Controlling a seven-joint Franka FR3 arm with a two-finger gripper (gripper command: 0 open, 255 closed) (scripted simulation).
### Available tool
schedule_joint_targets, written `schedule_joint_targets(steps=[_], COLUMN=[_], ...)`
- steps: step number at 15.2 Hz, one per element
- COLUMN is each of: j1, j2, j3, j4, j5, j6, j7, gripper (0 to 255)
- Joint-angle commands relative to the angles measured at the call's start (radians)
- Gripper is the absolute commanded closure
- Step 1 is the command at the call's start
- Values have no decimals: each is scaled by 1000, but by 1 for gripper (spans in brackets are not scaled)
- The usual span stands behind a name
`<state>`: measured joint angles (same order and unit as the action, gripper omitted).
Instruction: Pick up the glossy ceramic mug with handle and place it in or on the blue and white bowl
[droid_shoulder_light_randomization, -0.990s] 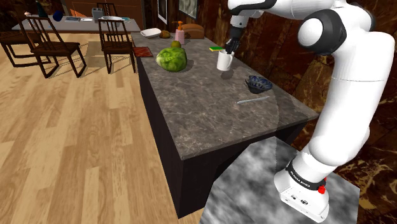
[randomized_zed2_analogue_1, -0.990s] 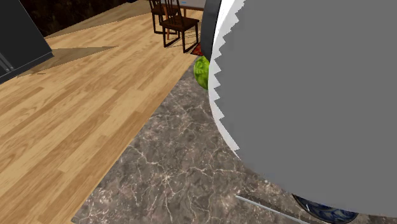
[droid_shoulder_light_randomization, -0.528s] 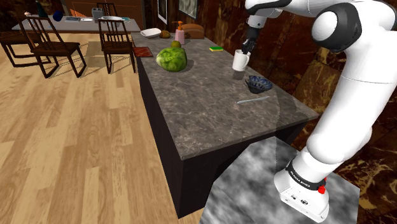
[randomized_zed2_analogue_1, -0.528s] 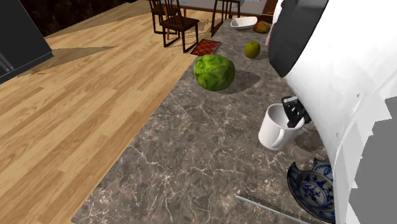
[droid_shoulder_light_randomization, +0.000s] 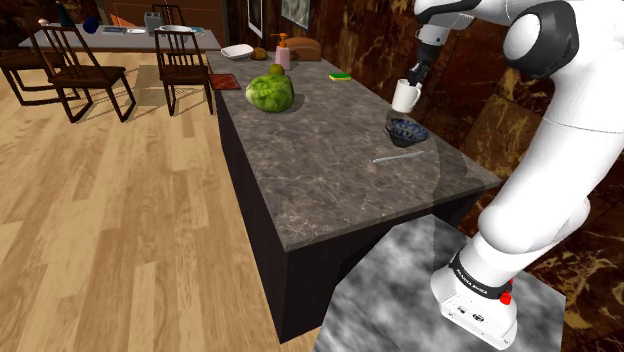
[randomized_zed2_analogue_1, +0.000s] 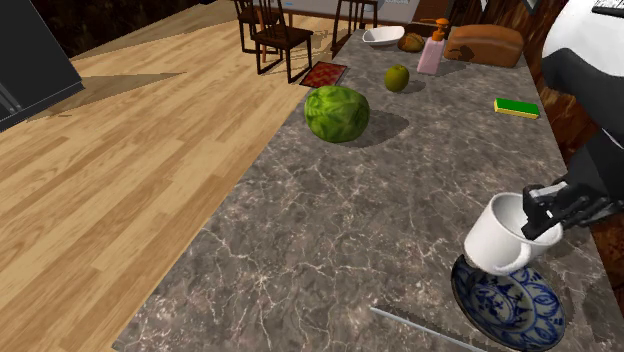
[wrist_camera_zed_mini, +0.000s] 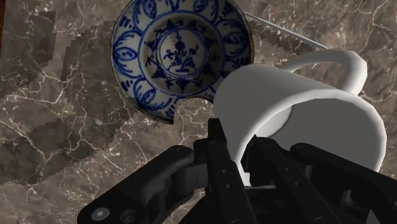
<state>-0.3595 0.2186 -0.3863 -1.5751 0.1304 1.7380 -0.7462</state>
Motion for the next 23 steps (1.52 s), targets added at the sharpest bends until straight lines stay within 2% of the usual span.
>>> schedule_joint_targets(steps=[1,5,23], j1=[-27,-79,-74], j2=[2,12,43], j3=[-16,-46,-37], j4=[6,25,-172], j5=[2,9,30], j6=[-7,-23,201], j7=[-44,-124,-146], gripper=[255,255,255])
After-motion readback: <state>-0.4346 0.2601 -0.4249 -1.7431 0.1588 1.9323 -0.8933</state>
